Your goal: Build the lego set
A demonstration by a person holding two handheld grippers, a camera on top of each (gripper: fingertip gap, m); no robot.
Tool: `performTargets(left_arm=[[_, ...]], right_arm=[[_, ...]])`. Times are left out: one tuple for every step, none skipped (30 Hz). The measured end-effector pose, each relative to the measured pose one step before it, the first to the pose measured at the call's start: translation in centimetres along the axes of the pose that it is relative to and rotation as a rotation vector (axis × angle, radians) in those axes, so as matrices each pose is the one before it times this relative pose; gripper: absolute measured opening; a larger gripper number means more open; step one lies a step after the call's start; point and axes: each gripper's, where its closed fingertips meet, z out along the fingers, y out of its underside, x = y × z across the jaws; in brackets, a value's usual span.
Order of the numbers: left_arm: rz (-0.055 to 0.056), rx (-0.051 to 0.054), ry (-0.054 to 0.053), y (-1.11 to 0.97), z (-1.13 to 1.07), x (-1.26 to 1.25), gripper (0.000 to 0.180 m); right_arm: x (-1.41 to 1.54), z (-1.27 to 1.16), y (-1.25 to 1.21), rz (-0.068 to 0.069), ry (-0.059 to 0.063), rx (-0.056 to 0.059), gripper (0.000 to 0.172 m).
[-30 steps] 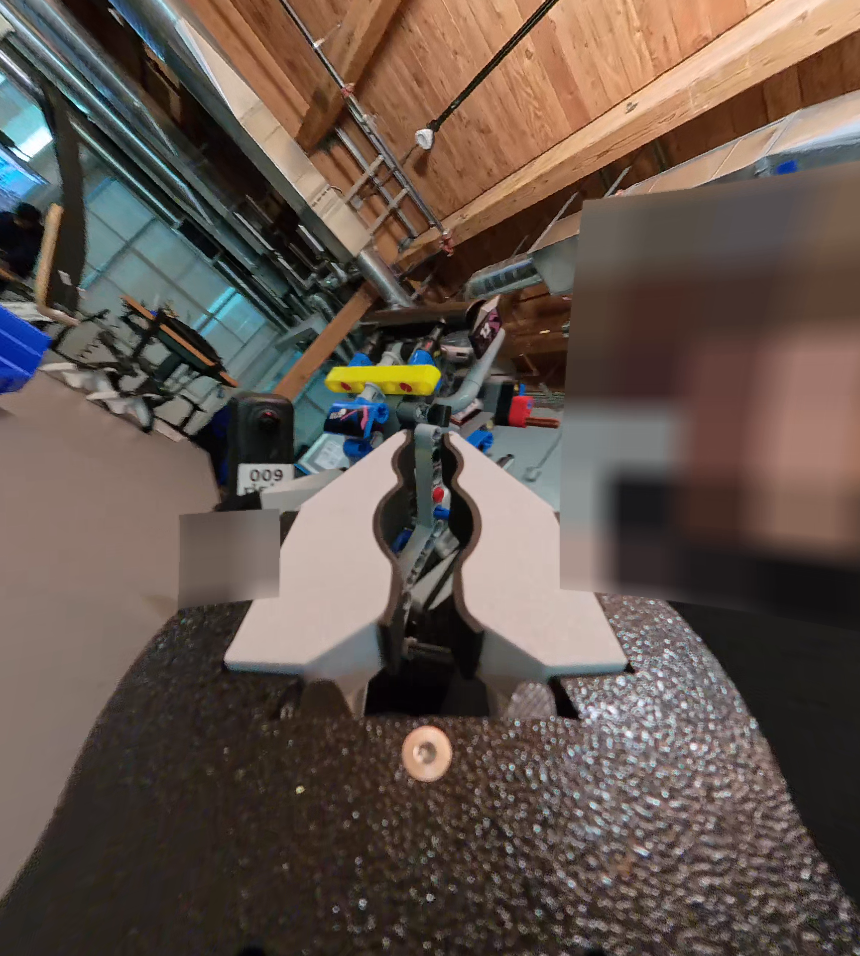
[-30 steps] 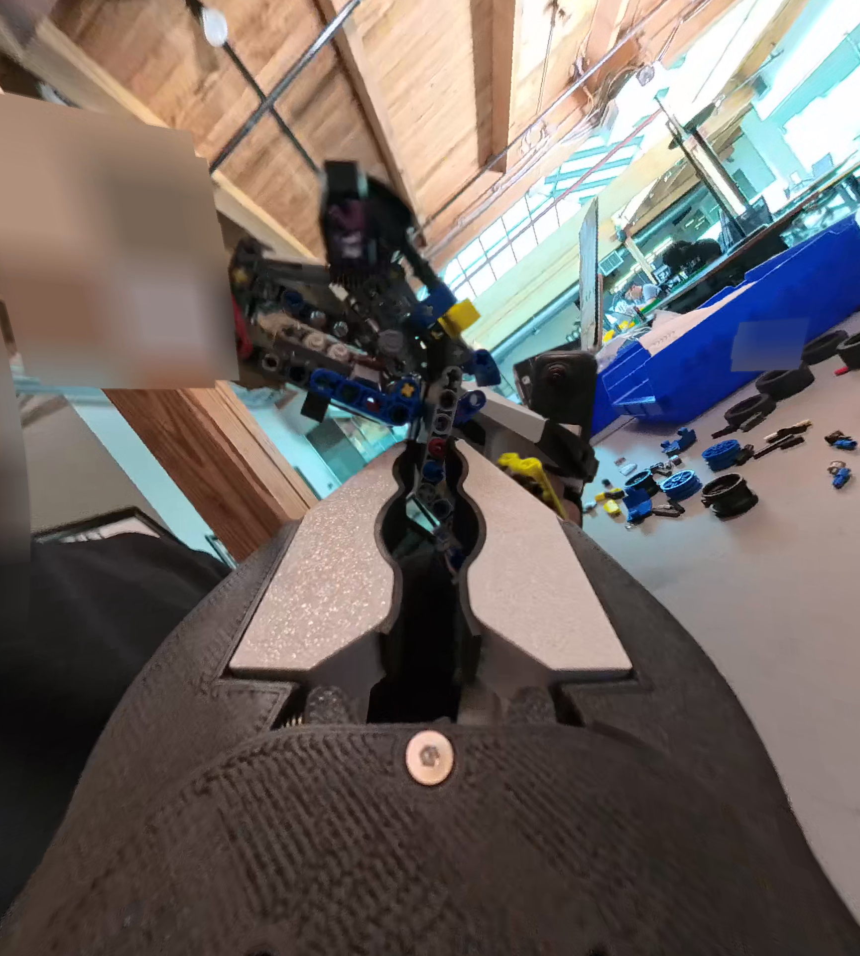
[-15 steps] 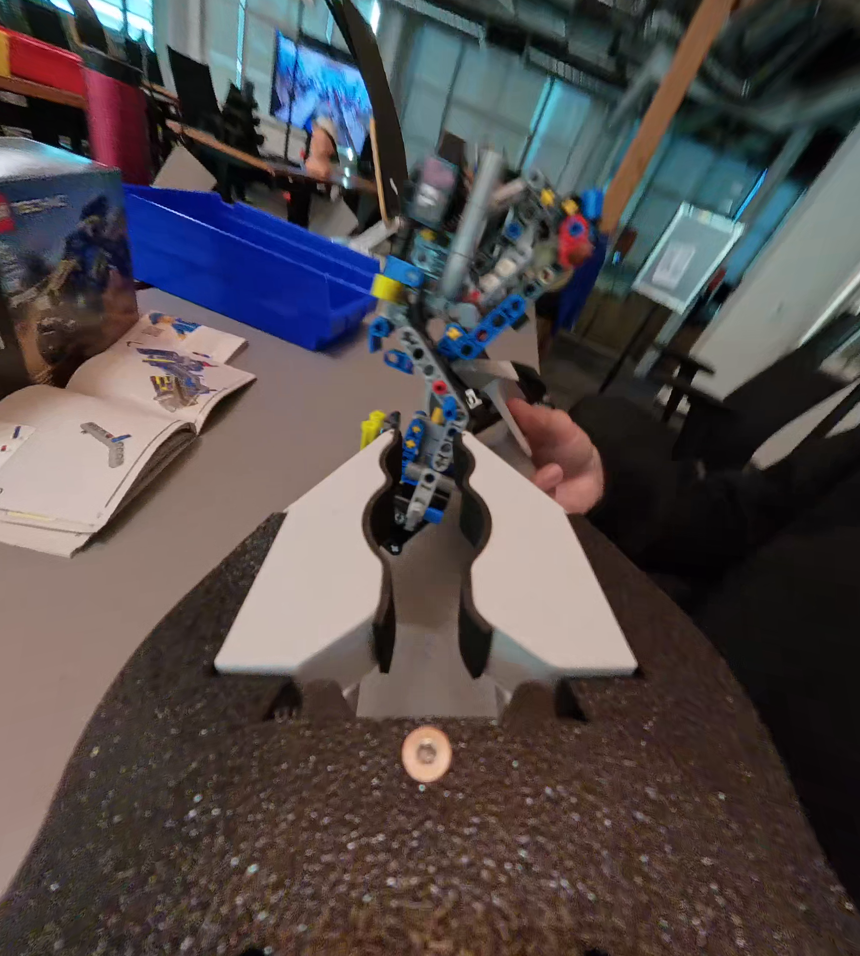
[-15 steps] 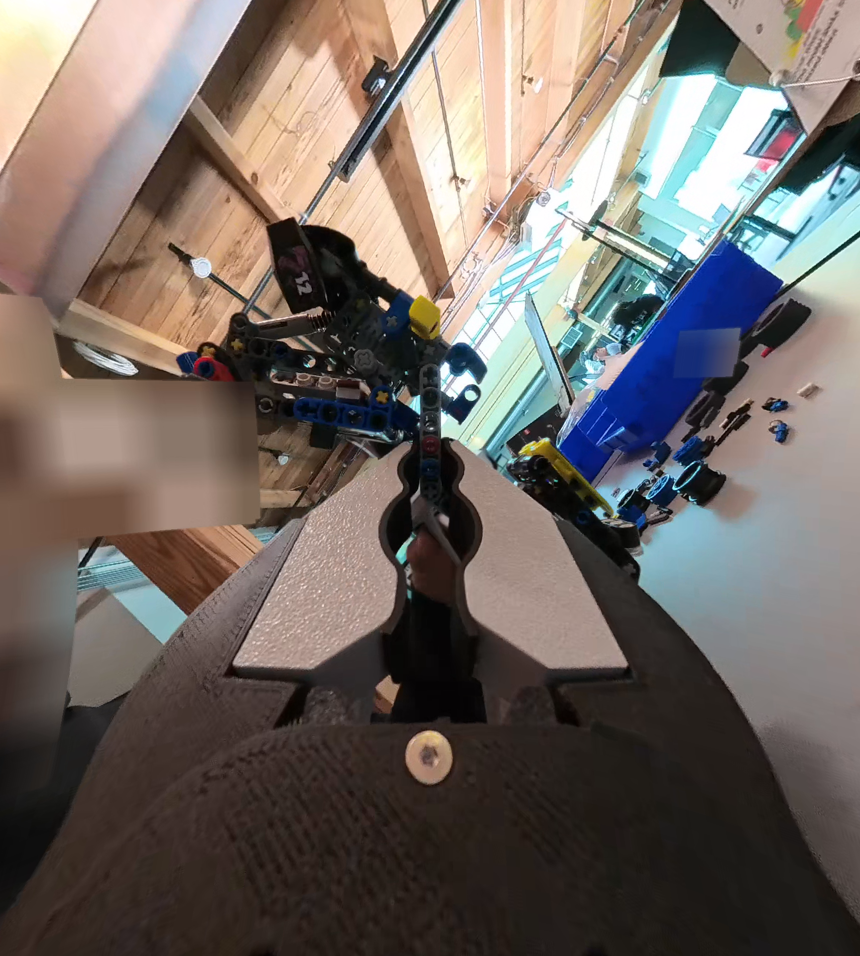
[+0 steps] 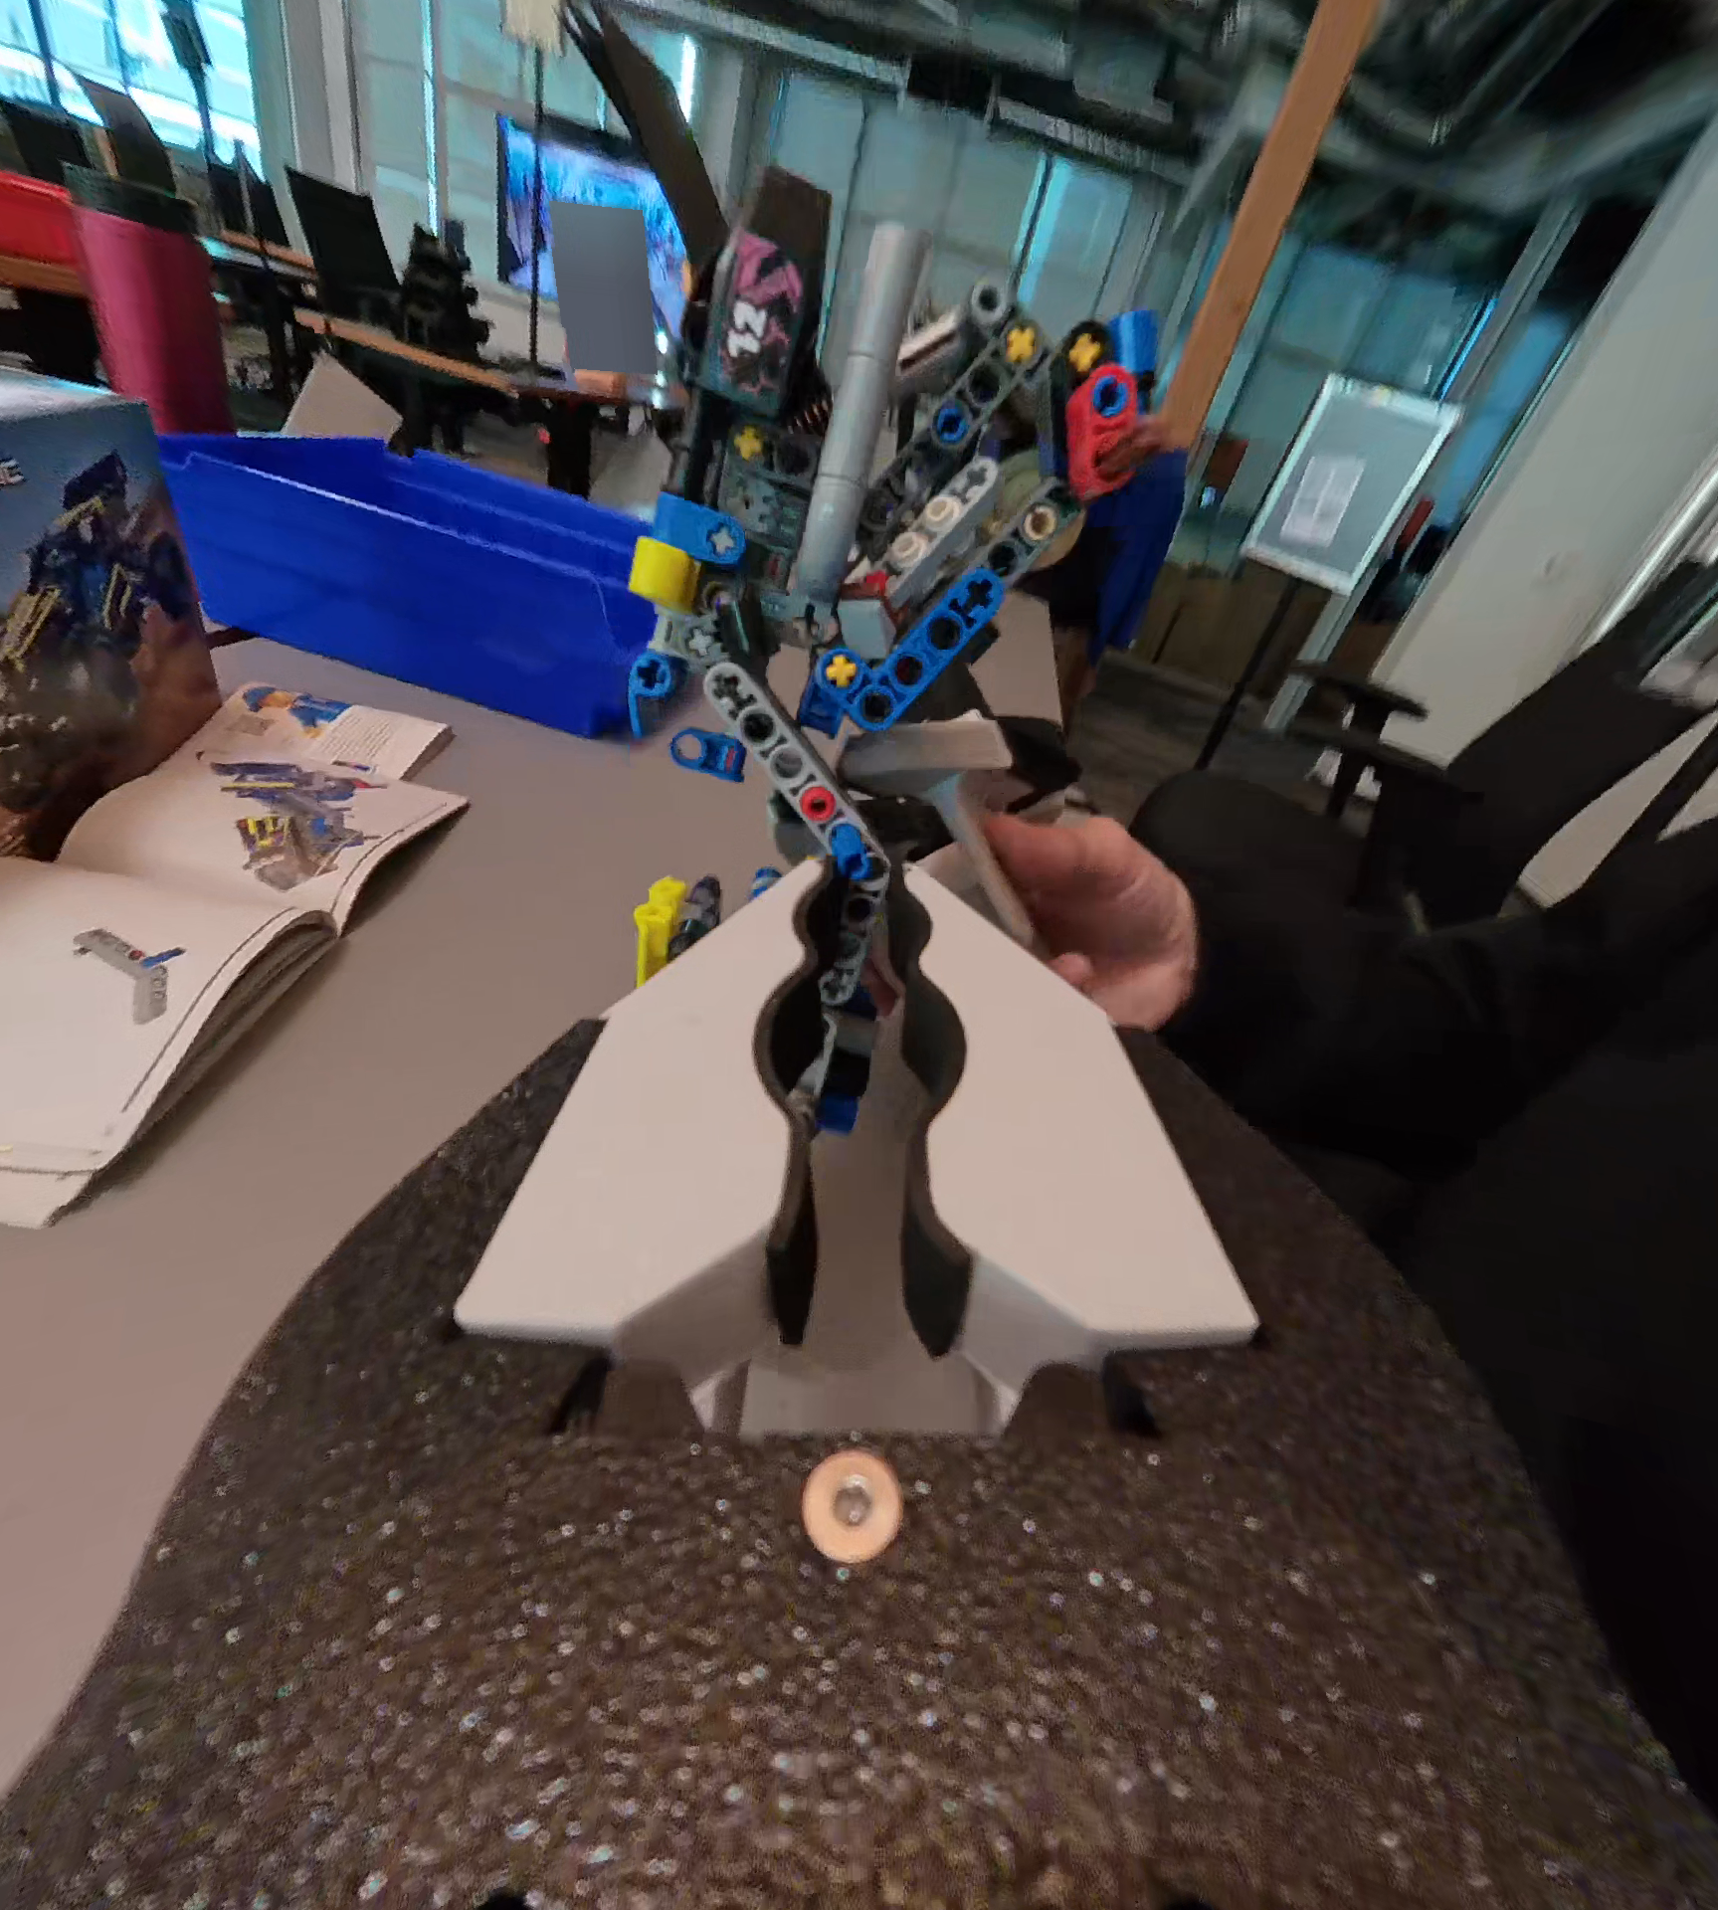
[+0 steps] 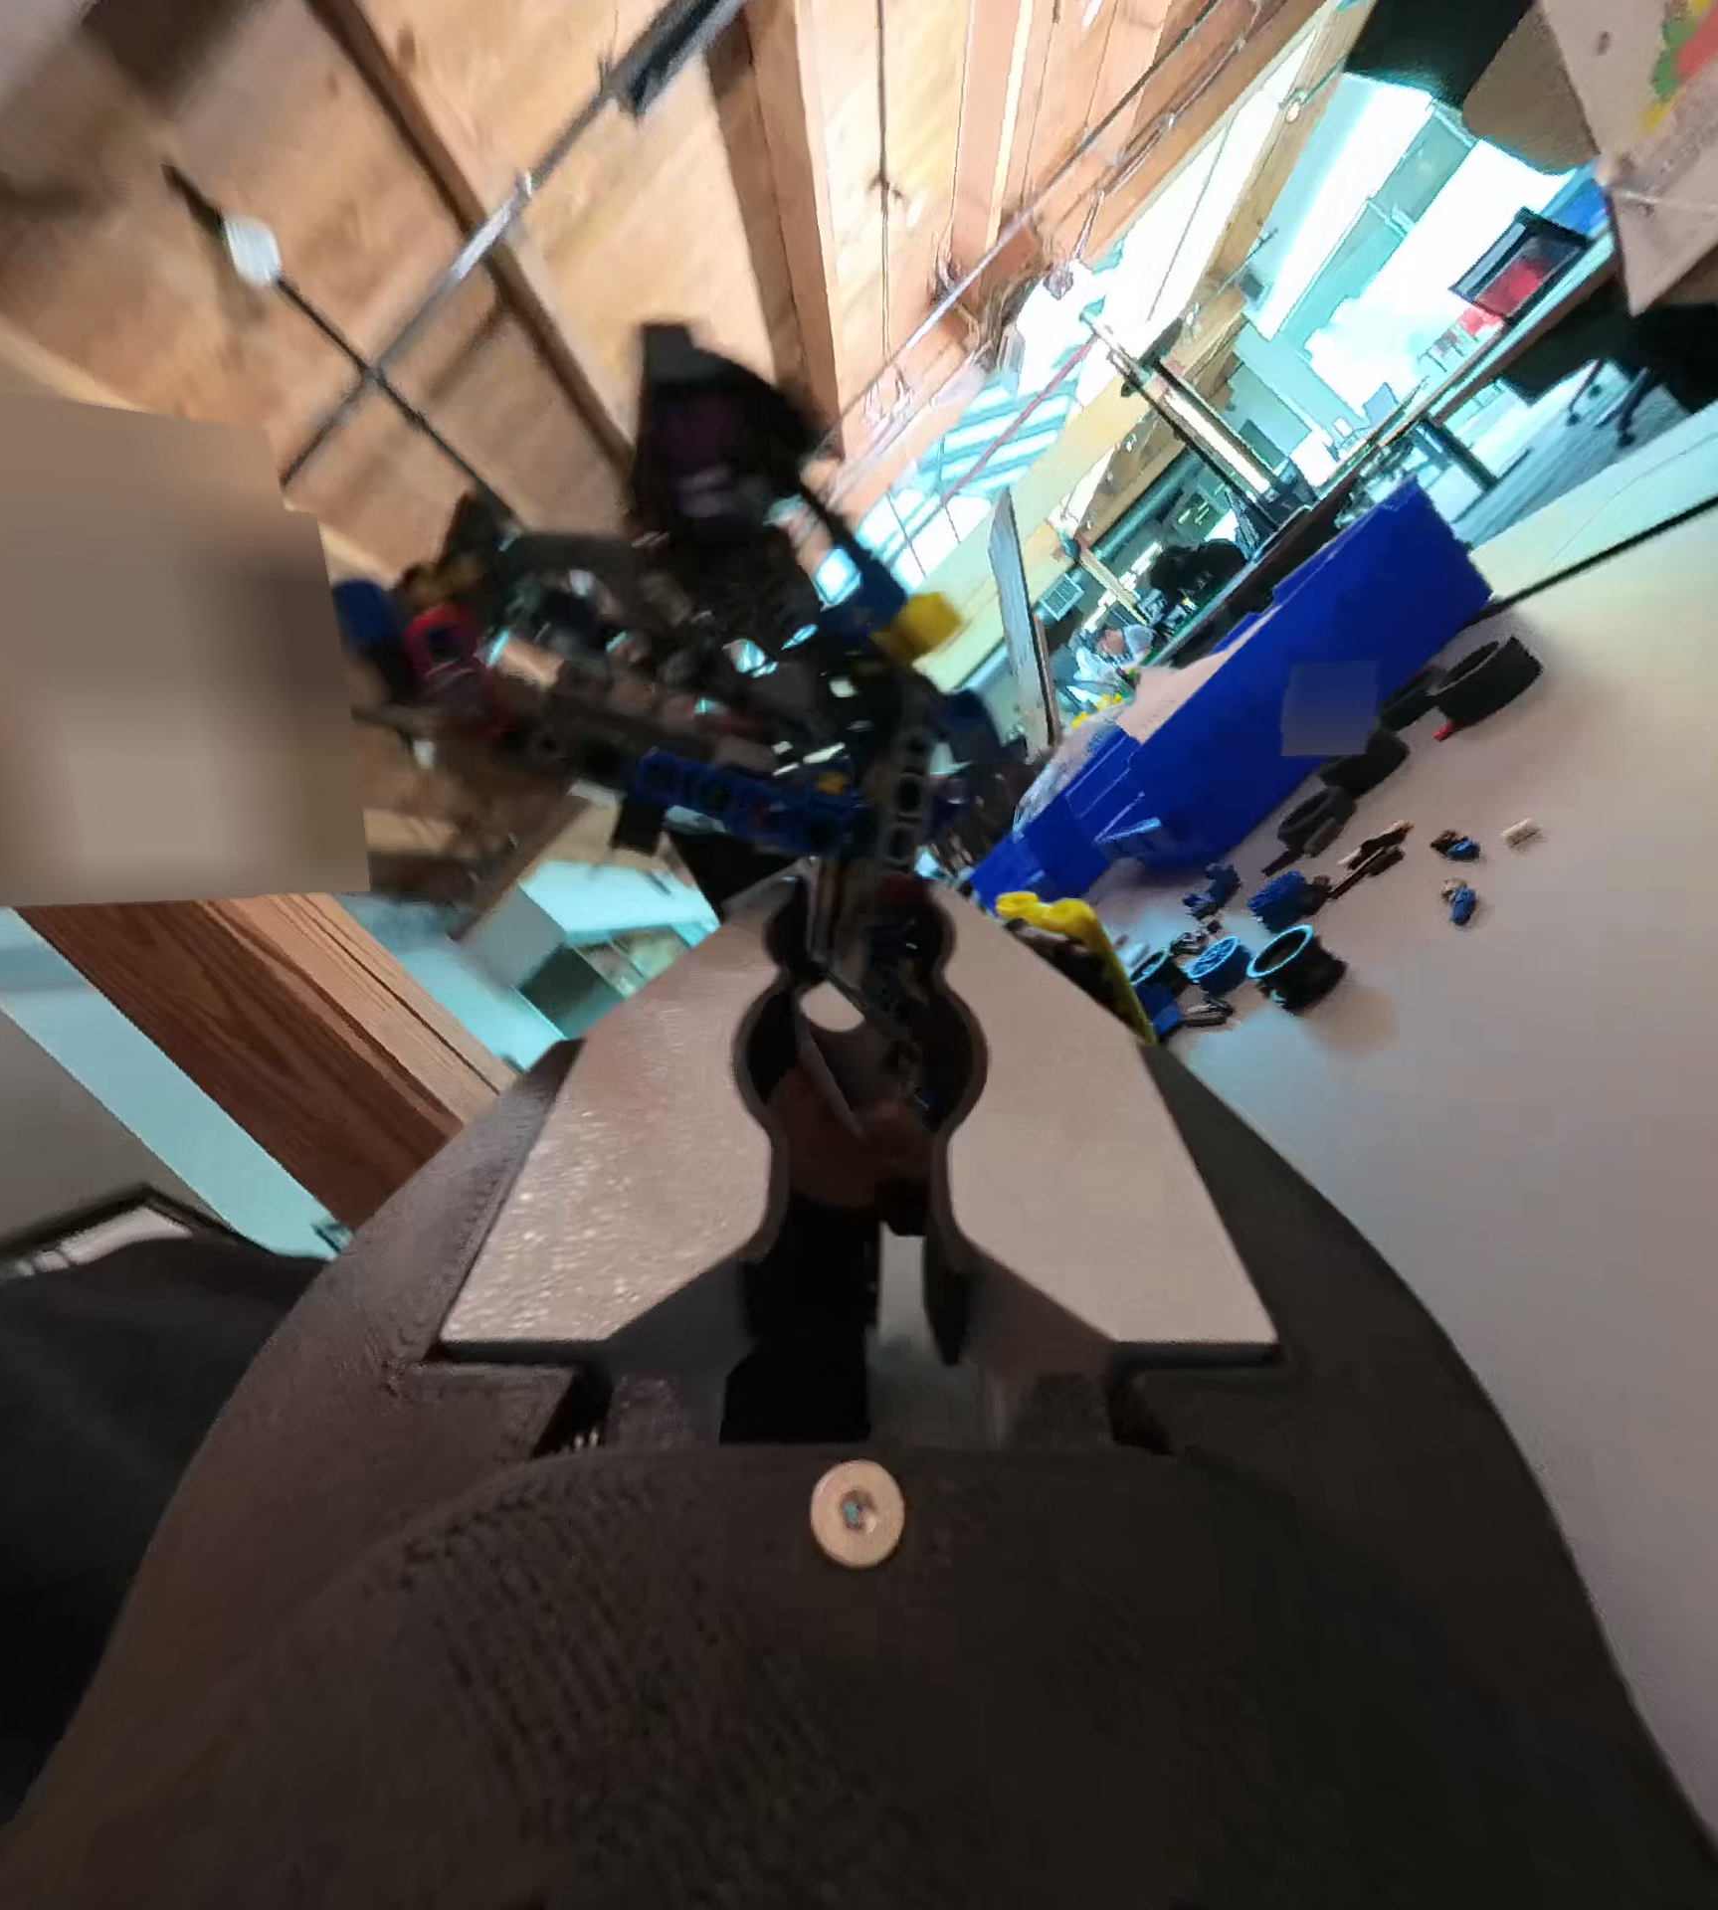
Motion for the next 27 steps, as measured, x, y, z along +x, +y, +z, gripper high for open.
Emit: performTargets(left_arm=[[-0.0315,0.0314,-0.0047,-0.285,0.087,-0.172,0.004],[-0.0328,0.0285,0.0015,-0.214,0.060,-0.133,0.005],[-0.0316,0.0264,0.0027,-0.168,0.048,-0.159,0.005],[-0.0256,0.0258,-0.0096,-0.111,0.031,-0.331,0.004],[-0.0137,0.0244,-0.0253,-0.085,0.017,-0.522,0.004],[0.0019,0.0222,-0.0351,-0.048,0.021,-0.546,0.004],[0.0190,0.0131,-0.0350,0.044,0.043,-0.433,0.004],[0.0280,0.0050,-0.0299,0.126,0.092,-0.308,0.004],[0.0235,0.0078,-0.0220,0.043,0.106,-0.173,0.004],[0.0154,0.0121,-0.0120,-0.052,0.111,-0.050,0.004],[0.0114,0.0127,-0.0051,-0.070,0.104,0.058,0.004],[0.0101,0.0104,0.0001,-0.052,0.101,0.130,0.004],[0.0113,0.0074,0.0045,-0.044,0.085,0.210,0.004],[0.0117,0.0028,0.0044,-0.009,0.072,0.213,0.004],[0.0139,-0.0011,-0.0056,0.014,0.043,0.074,0.004],[0.0225,-0.0019,-0.0185,0.015,0.013,-0.061,0.004],[0.0266,-0.0022,-0.0163,-0.008,0.001,-0.047,0.004],[0.0145,-0.0031,-0.0066,-0.038,0.026,0.044,0.004],[0.0002,-0.0047,-0.0061,-0.039,0.033,0.046,0.004],[-0.0017,-0.0090,-0.0062,0.003,0.061,0.048,0.004],[-0.0016,-0.0137,-0.0011,0.077,0.066,0.088,0.004],[-0.0084,-0.0142,0.0084,0.061,0.053,0.195,0.004],[-0.0124,-0.0059,0.0120,-0.037,0.044,0.248,0.005],[-0.0120,0.0058,0.0058,-0.172,0.017,0.145,0.005],[-0.0175,0.0067,0.0100,-0.178,-0.010,0.168,0.005],[-0.0264,0.0003,0.0214,-0.069,0.019,0.310,0.005],[-0.0348,-0.0059,0.0243,0.027,0.034,0.343,0.006]], right_arm=[[-0.334,0.023,-0.013,-0.0548,0.0022,-0.0301,0.032],[-0.057,0.004,0.209,-0.0655,0.0193,-0.0420,0.040],[0.173,-0.014,0.368,-0.0857,0.0319,-0.0439,0.042],[0.416,-0.058,0.379,-0.0932,0.0482,-0.0361,0.044],[1.086,-0.243,0.186,-0.0846,0.1031,-0.0253,0.046],[1.204,-0.400,-0.231,-0.0772,0.1319,0.0068,0.054],[0.191,-0.318,-0.294,-0.0794,0.0773,0.0213,0.058],[0.533,-0.270,-0.036,-0.0612,0.1035,0.0001,0.058],[0.664,-0.235,0.135,-0.0519,0.1086,-0.0076,0.057],[-0.156,-0.080,0.395,-0.0388,0.0389,-0.0147,0.050],[-0.623,0.140,0.653,0.0005,-0.0088,-0.0313,0.044],[-0.689,0.297,0.599,0.0279,-0.0295,-0.0290,0.044],[-0.598,0.287,0.221,0.0354,-0.0351,-0.0048,0.044],[-0.286,0.222,0.015,0.0349,-0.0219,0.0083,0.044],[-0.170,0.139,-0.020,0.0293,-0.0169,0.0078,0.043],[-0.372,0.088,-0.114,0.0183,-0.0274,0.0086,0.042],[-0.494,0.092,-0.225,0.0086,-0.0291,0.0136,0.048],[-0.211,0.120,0.009,-0.0037,-0.0065,0.0003,0.053],[-0.174,0.150,0.070,-0.0311,0.0002,-0.0027,0.059],[-0.059,0.131,0.145,-0.0524,0.0110,-0.0073,0.064],[0.231,0.058,0.187,-0.0495,0.0271,-0.0126,0.062],[0.210,0.094,0.190,-0.0424,0.0187,-0.0148,0.062],[0.081,0.054,-0.100,-0.0271,0.0076,0.0069,0.063],[0.005,0.014,-0.267,-0.0059,0.0010,0.0229,0.062],[-0.093,0.020,-0.317,0.0028,-0.0074,0.0253,0.062],[-0.060,0.000,-0.366,0.0010,-0.0080,0.0288,0.063],[0.110,-0.073,-0.391,-0.0074,0.0003,0.0272,0.061]])
